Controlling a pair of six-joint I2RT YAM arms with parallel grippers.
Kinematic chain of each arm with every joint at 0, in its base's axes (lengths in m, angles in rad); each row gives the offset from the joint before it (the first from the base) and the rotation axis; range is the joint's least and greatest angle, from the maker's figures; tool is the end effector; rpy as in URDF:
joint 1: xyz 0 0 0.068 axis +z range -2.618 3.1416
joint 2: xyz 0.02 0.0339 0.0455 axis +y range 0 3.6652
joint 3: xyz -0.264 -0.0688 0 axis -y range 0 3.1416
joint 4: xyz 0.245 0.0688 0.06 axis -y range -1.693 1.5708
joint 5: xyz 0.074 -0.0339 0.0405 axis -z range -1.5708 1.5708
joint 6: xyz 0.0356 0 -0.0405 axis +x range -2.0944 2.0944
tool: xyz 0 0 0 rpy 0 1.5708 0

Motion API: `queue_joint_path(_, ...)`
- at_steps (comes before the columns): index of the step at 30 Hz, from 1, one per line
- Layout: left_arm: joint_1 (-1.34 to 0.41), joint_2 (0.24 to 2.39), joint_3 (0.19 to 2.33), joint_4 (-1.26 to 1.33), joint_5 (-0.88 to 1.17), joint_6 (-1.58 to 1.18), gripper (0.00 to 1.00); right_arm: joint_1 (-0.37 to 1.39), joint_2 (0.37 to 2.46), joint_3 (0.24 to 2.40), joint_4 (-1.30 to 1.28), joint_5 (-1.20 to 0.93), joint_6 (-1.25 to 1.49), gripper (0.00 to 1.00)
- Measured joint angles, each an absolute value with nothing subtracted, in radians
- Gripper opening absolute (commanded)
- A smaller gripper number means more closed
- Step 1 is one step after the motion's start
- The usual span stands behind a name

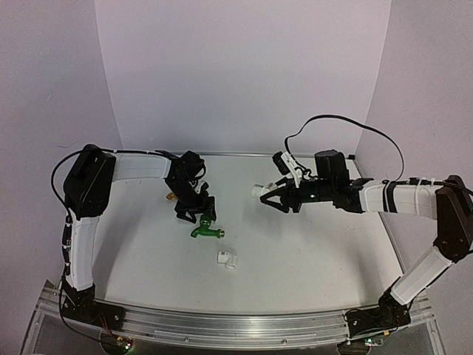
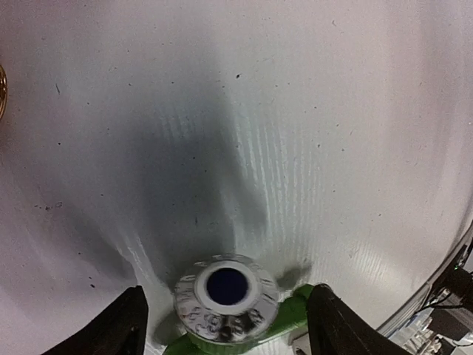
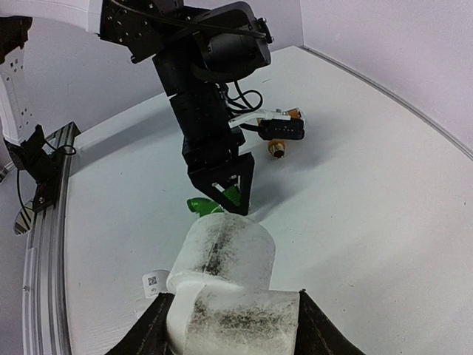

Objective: Install the water faucets
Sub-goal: Place the water faucet at the center of the board.

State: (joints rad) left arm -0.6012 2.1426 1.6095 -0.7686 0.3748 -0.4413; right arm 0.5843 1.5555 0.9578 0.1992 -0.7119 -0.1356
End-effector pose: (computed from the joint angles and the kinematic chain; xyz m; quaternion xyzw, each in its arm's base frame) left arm 0.3496 -0.2556 0.1594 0.1027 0.9685 -0.2257 0.0224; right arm 0.2752 0.2099 0.2500 -0.4555 0.6629 0.3984 0.4409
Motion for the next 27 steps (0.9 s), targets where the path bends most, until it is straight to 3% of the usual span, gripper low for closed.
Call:
queue_joint_path(2,-0.603,2.145,1.607,-0.763,0.338,-0.437,0.97,0.585,1.551,0.945,0.201,-0.706,-0.134,0.00)
queue_joint_path(4,-0.604,2.132,1.586,-0.742,0.296,-0.441,0.99,0.586,1.544,0.930,0.205,-0.701,-0.133,0.00)
queue_joint_path(10,-0.630,2.069,1.509,-0.723,0.178,-0.488,0.89,0.590,1.538,0.912,0.218,-0.700,-0.130,0.00)
queue_joint_path(17,-0.733,2.066,1.513,-0.705,0.042,-0.550,0.89,0.596,1.538,0.912,0.235,-0.699,-0.130,0.00)
queue_joint_path(24,-0.783,2.067,1.512,-0.704,-0.071,-0.638,0.58,0.599,1.538,0.909,0.246,-0.699,-0.130,0.00)
queue_joint_path(27,-0.800,2.073,1.503,-0.696,-0.130,-0.691,0.54,0.601,1.538,0.907,0.246,-0.698,-0.130,0.00)
